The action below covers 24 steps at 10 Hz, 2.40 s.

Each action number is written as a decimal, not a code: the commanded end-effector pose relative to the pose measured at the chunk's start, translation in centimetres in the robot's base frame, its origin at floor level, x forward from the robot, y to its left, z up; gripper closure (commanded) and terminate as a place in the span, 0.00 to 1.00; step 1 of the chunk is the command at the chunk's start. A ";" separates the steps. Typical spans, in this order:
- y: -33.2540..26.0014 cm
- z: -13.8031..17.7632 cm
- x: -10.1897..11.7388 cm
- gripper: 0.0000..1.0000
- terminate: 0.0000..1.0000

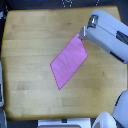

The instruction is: Folding a cloth

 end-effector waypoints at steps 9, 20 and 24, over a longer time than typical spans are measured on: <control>3.7 -10.9 0.3 0.00 0.00; 4.4 -11.1 -1.1 1.00 0.00; 4.5 -11.2 -0.6 1.00 0.00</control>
